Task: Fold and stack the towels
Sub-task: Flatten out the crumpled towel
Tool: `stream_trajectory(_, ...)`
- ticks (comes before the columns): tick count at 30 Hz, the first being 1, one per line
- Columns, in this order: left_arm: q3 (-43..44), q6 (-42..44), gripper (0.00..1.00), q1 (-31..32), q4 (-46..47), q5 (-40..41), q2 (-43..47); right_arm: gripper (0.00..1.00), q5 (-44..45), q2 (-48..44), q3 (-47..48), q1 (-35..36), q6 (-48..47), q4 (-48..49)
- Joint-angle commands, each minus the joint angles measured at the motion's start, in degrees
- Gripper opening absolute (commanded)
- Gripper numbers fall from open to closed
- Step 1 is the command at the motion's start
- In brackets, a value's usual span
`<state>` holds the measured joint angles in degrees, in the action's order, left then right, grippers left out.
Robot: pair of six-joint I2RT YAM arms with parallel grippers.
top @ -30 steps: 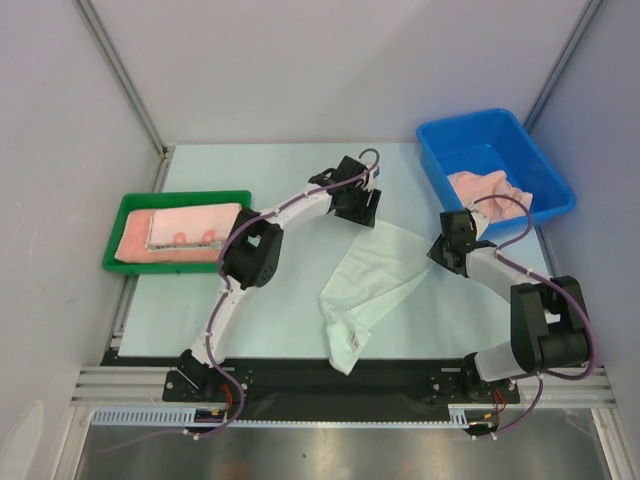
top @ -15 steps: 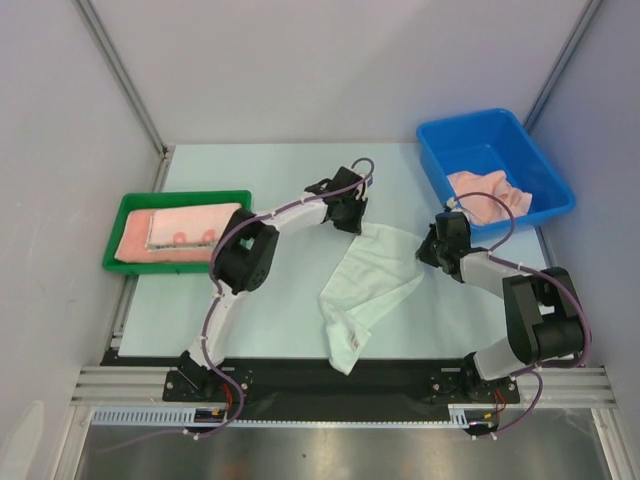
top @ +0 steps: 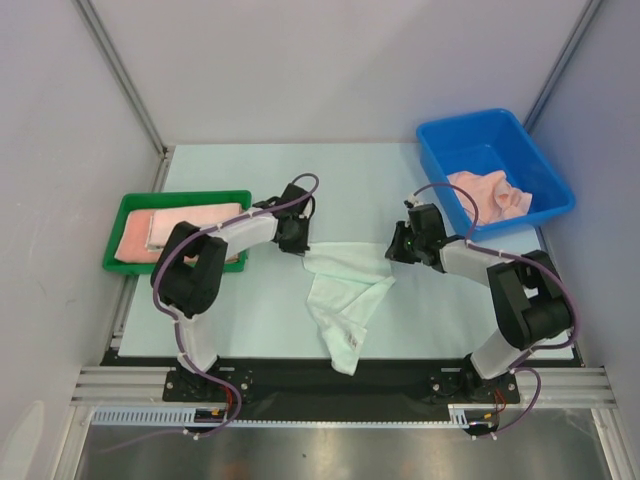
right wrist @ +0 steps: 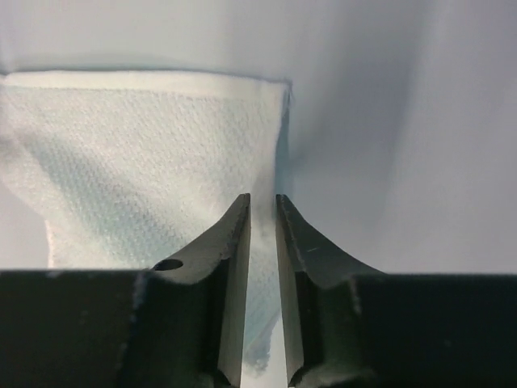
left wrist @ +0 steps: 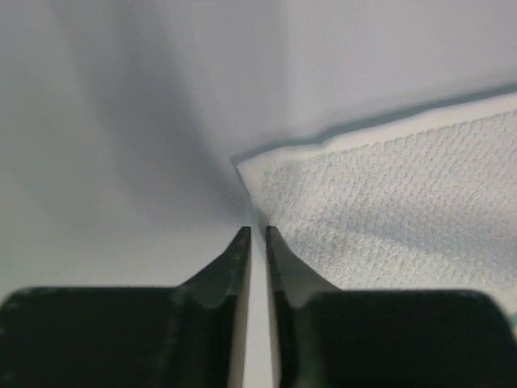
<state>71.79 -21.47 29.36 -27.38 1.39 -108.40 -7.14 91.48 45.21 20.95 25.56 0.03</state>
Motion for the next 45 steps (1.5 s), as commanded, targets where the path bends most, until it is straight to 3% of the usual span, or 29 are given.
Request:
stream_trajectory(1, 3.17, -0.85, 0.21, -0.89, -0.39, 2.03, 0.38, 0.25, -2.88, 2.55, 5.31, -1.00, -4.46, -4.41)
stream_trajectory(3, 3.36, -1.02, 0.40, -1.76, -0.57, 2.74, 1.25, 0.29, -3.41, 4.31, 8.56, -1.26, -5.78, -5.83)
stream_trajectory(6, 2.66, -1.73, 0.54, -2.73, 0.13, 2.04, 2.14, 0.34, -2.89, 6.77, 11.73, -1.88, -6.93, -7.41)
stream_trajectory(19, -0.68, -3.13, 0.51, -3.09, 4.88, -6.05, -2.78, 0.36, -2.18, 15.30, 15.79, -1.18, -8.16, -8.38)
stream_trajectory(34, -3.58, -6.30, 0.46, -2.30, 4.44, -8.24, -2.96, 0.33, -1.92, 15.22, 14.73, -0.38, -7.28, -8.38)
stream_trajectory(37, -4.20, -6.91, 0.42, -1.77, 4.87, -8.42, -3.31, 0.30, -1.65, 15.39, 14.29, -0.12, -7.37, -8.03)
stream_trajectory(39, -3.68, -6.83, 0.30, -1.50, 4.88, -8.59, -3.57, 0.23, -1.74, 15.65, 14.20, 0.14, -7.28, -7.68)
stream_trajectory(40, -3.24, -6.65, 0.16, -1.50, 4.61, -8.42, -3.92, 0.19, -1.91, 15.66, 14.29, 0.06, -7.28, -7.59)
stream_trajectory(41, -2.71, -6.39, 0.10, -1.50, 3.92, -7.90, -4.19, 0.15, -1.83, 15.66, 14.38, 0.14, -7.45, -7.59)
stream_trajectory(42, -0.88, -5.95, 0.04, -1.50, 3.30, -7.63, -4.36, 0.05, -1.83, 15.48, 14.55, 0.14, -7.72, -7.68)
stream_trajectory(45, 4.56, -2.71, 0.00, -1.59, -0.48, -6.49, -4.10, 0.00, -1.48, 13.12, 15.34, -0.03, -8.24, -8.03)
